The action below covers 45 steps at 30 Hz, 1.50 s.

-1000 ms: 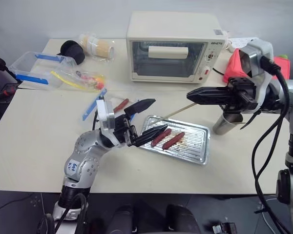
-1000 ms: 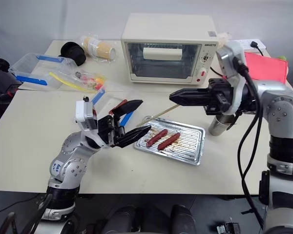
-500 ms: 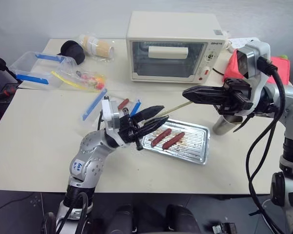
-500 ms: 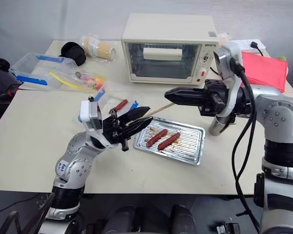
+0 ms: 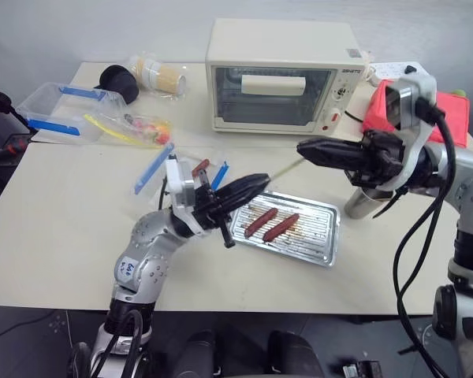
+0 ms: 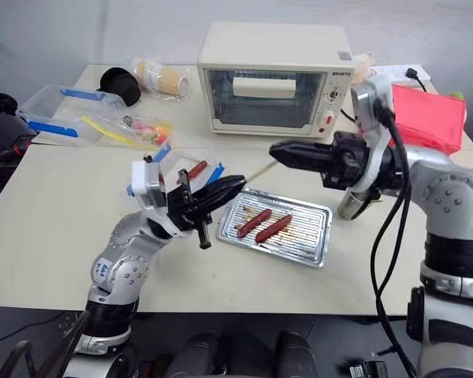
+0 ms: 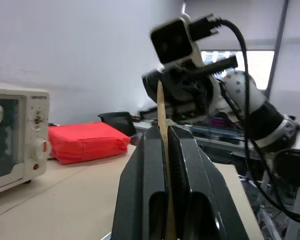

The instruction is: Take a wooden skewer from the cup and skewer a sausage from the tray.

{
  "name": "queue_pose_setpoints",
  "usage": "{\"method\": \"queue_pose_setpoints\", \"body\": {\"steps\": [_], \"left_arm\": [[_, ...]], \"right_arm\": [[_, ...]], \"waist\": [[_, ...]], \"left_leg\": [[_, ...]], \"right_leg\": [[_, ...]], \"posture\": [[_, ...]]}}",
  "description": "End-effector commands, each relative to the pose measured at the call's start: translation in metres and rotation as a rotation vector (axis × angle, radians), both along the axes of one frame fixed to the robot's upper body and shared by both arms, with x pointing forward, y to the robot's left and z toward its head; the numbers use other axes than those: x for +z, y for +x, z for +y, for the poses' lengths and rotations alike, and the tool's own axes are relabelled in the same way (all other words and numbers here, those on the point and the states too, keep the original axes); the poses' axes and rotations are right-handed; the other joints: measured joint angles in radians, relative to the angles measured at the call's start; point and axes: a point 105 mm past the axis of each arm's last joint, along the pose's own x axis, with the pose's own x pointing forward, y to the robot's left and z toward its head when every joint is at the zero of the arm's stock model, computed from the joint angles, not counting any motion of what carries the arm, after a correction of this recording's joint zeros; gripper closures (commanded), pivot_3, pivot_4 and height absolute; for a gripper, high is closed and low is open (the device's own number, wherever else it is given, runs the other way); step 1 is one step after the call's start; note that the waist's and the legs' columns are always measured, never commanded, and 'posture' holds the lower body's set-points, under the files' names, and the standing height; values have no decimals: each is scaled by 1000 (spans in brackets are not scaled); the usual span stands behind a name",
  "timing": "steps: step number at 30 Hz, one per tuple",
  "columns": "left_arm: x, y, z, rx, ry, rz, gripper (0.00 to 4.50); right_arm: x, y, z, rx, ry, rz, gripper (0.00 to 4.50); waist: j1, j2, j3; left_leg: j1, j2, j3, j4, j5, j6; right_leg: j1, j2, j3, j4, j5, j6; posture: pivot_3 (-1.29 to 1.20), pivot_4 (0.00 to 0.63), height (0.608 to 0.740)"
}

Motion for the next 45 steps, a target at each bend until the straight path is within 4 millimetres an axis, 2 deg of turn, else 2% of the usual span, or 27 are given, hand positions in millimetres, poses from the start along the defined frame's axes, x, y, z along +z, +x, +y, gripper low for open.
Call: {"method": "queue_pose_setpoints", "body": {"steps": [1,4,7,9,14,17,19,24,28,34,37,39,40,45], "left_arm": [[5,-4,24,56,18,-20,4500],[-2,-9,49,114,66,11,4500],[-12,-16,75,188,108,60,4500],[-20,-22,92,249,129,101,4500],[-38,-34,131,417,129,196,4500],[-41,-40,143,482,116,219,4500],[-40,-41,150,526,93,230,4500],[-42,-41,155,569,70,244,4500],[-42,-39,153,574,59,246,4500],[-44,-38,145,566,49,250,4500],[-44,-38,139,557,49,247,4500],[-43,-38,138,556,48,245,4500],[-43,-39,137,556,48,244,4500],[-42,-40,137,565,46,242,4500]], "right_arm": [[-3,-13,-10,-7,-90,-142,2559],[-29,-26,-12,14,-172,-199,1512],[-59,-37,-24,19,-277,-233,440],[-75,-41,-37,-8,-305,-231,35],[-113,-42,-79,-91,-430,-327,35],[-119,-40,-87,-100,-457,-355,35],[-118,-37,-78,-58,-476,-344,35],[-111,-25,-38,97,-540,-346,35],[-104,5,-2,160,-678,-372,35],[-105,31,30,204,-760,-382,35],[-113,42,36,208,-809,-402,669],[-115,42,38,239,-824,-413,1387],[-116,42,40,255,-828,-417,1611],[-121,43,45,286,-846,-416,1611]], "waist": [[-1,0,0],[-3,0,0],[-2,0,0],[-2,-1,0],[0,-1,0],[-2,-1,0],[-2,-1,0],[-17,-1,0],[-28,-1,0],[-25,-1,0],[-25,-1,0],[-26,-1,0],[-27,-1,0],[-29,-1,0]], "left_leg": [[0,0,0,0,0,0],[1,0,1,-1,0,0],[1,1,0,-2,0,-1],[2,1,0,-2,0,-1],[4,0,0,-2,0,0],[4,0,1,-2,0,0],[5,1,0,-2,0,-1],[5,3,0,-2,0,-3],[5,3,0,-2,0,-3],[2,3,-2,-2,-1,-4],[2,1,-1,-2,0,-3],[2,0,-1,-2,0,-2],[2,0,-1,-2,0,-2],[3,1,-1,-2,1,-2]], "right_leg": [[0,0,0,0,0,0],[0,0,1,-1,0,0],[1,1,0,-1,0,0],[1,1,1,-2,0,0],[3,0,2,-2,1,1],[3,0,2,-2,1,1],[3,0,2,-1,1,1],[3,-4,3,-2,1,-1],[2,-4,2,-2,1,-2],[1,-3,0,-3,0,-3],[2,-2,-2,-3,0,-2],[2,-2,-2,-3,1,-2],[2,-2,-1,-3,1,-1],[2,-1,-1,-2,1,-2]], "posture": [[0,150,740],[0,150,740],[0,150,740],[0,150,740],[0,150,740],[0,150,740],[0,150,740],[0,150,740],[0,150,740],[0,150,740],[0,150,740],[0,150,740],[0,150,740],[0,150,740]]}}
